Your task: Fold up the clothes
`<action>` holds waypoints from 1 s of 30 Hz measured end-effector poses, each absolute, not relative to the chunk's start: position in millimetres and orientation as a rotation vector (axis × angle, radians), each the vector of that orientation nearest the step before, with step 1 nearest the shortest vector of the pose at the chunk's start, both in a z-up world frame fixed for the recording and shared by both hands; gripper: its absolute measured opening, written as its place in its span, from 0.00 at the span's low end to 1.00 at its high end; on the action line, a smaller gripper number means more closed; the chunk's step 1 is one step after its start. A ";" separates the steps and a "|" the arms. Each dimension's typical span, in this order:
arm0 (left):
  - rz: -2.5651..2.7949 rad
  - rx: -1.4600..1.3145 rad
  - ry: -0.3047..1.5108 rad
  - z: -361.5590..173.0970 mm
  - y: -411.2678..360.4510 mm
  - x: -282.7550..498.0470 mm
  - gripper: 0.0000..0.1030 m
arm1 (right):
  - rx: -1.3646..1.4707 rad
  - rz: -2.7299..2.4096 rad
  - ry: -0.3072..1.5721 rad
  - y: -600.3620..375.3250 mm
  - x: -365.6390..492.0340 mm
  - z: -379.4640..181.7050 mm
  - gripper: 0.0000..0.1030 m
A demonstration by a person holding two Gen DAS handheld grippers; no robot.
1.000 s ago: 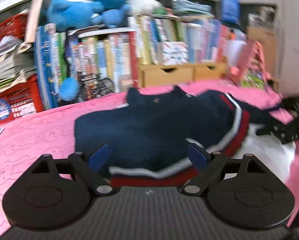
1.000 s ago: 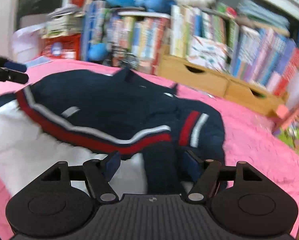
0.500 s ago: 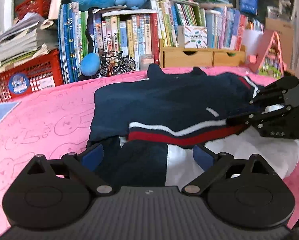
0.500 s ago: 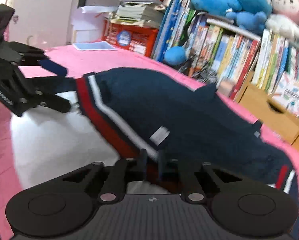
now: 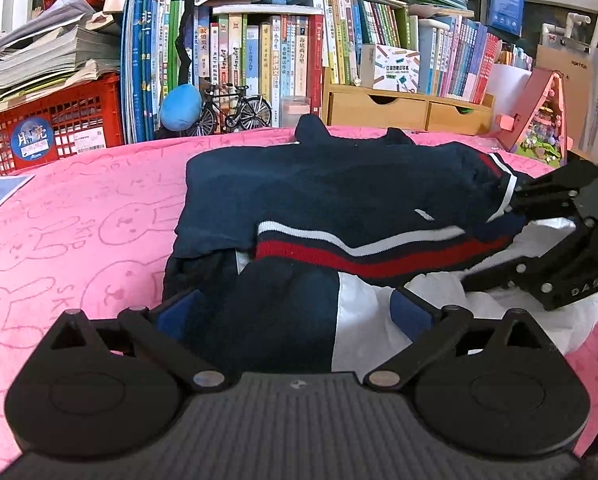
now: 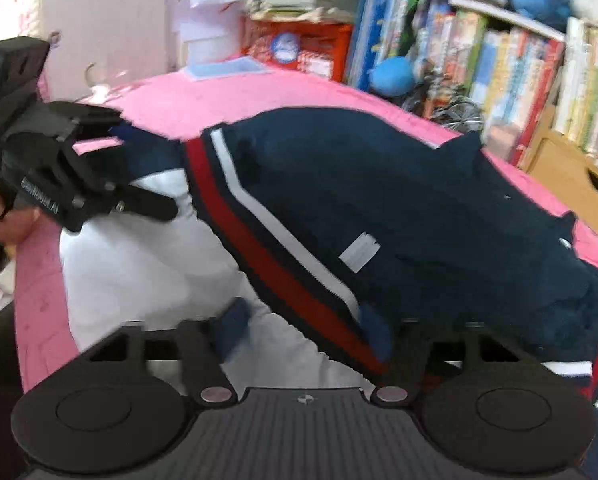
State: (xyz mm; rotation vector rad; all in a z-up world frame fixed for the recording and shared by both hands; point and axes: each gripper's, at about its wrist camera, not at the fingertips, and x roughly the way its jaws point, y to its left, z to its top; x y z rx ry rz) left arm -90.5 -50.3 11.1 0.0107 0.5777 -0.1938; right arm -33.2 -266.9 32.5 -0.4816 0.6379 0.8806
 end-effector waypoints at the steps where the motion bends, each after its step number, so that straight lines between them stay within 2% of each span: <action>1: -0.196 0.005 0.574 11.8 -49.8 -91.0 0.98 | -0.501 0.865 0.610 -264.2 -39.2 33.7 0.19; 7: -0.210 -0.017 0.538 19.5 -47.9 -92.8 1.00 | -0.527 0.772 0.505 -249.2 -46.0 38.1 0.16; 9: -0.201 -0.016 0.529 20.7 -49.6 -88.7 1.00 | -0.569 0.725 0.418 -242.5 -48.3 39.6 0.16; 12: -0.157 -0.039 0.564 15.3 -48.5 -74.0 1.00 | -0.684 0.676 0.284 -228.0 -55.4 33.0 0.17; 14: -0.134 -0.081 0.616 7.7 -44.3 -61.1 1.00 | -0.688 0.683 0.305 -222.6 -50.9 23.7 0.19; 17: -0.120 -0.081 0.661 0.4 -45.3 -54.1 1.00 | -0.632 0.706 0.368 -225.9 -40.0 11.7 0.28; 18: -0.117 -0.068 0.668 -0.3 -47.1 -54.1 1.00 | -0.602 0.710 0.383 -229.9 -38.7 13.2 0.38; 19: -0.115 -0.054 0.673 -0.9 -49.0 -54.5 1.00 | -0.575 0.709 0.398 -235.1 -38.5 17.0 0.57; 21: -0.111 -0.028 0.682 -2.0 -52.7 -55.8 1.00 | -0.504 0.717 0.404 -255.4 -39.8 30.2 0.78; 27: -0.104 -0.016 0.685 -3.5 -54.6 -55.7 1.00 | -0.380 0.581 0.414 -318.2 -23.7 52.5 0.78; 30: -0.103 -0.013 0.686 -4.1 -55.1 -54.4 1.00 | -0.334 0.529 0.514 -340.5 -5.3 40.7 0.66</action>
